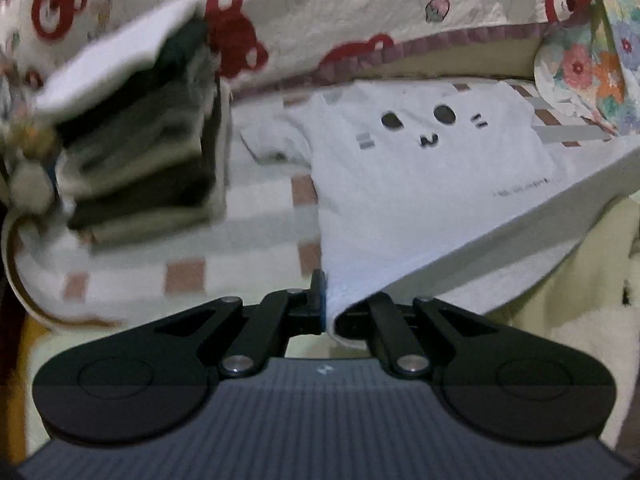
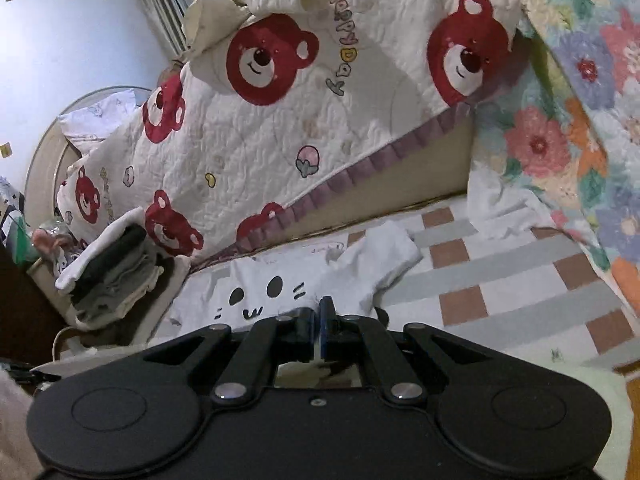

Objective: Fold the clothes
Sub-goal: 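Open both grippers to release the T-shirt onto the mat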

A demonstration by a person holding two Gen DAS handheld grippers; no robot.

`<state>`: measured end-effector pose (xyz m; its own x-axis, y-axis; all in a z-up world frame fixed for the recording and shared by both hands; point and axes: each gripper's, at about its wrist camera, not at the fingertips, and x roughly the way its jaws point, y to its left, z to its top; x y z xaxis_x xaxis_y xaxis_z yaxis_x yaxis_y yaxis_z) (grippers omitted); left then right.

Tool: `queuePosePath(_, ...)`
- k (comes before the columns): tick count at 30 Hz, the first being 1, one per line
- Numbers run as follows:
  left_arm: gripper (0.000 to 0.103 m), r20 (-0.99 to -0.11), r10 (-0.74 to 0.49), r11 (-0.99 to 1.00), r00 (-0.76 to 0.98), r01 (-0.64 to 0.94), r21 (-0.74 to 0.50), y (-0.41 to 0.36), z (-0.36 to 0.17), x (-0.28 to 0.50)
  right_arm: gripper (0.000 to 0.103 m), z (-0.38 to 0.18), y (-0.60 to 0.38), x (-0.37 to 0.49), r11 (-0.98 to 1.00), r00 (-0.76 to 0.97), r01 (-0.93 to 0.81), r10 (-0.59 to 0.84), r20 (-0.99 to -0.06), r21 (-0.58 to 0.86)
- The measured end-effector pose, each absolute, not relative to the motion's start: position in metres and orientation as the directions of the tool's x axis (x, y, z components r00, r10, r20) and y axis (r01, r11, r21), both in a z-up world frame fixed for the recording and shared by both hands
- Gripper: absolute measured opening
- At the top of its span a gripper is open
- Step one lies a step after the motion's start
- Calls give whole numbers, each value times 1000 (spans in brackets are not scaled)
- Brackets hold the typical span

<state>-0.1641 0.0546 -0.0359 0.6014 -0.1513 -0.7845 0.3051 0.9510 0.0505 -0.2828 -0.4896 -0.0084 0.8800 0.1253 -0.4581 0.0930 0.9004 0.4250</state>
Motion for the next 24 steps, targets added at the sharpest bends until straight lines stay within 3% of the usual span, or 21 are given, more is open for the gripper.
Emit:
queuePosePath(6, 2, -875, -161, 949, 457, 315, -10, 58, -86, -175, 1, -71, -494, -304, 836, 785, 236, 137, -605, 496)
queuePosePath(15, 5, -920, -177, 940, 351, 337, -53, 50, -97, -179, 3, -85, -493, -306, 842, 738, 236, 169, -653, 484)
queuePosePath(18, 8, -933, -189, 922, 305, 381, -62, 48, -86, -181, 22, -78, -489, -309, 848, 715, 220, 195, -671, 482)
queuePosePath(21, 24, -928, -221, 922, 301, 374, -98, 56, -60, -181, 47, -59, -483, -317, 868, 717, 183, 203, -667, 462)
queuePosePath(24, 31, -904, -286, 919, 317, 357, -166, 68, -28, -182, 52, -36, -483, -326, 872, 741, 143, 219, -634, 468)
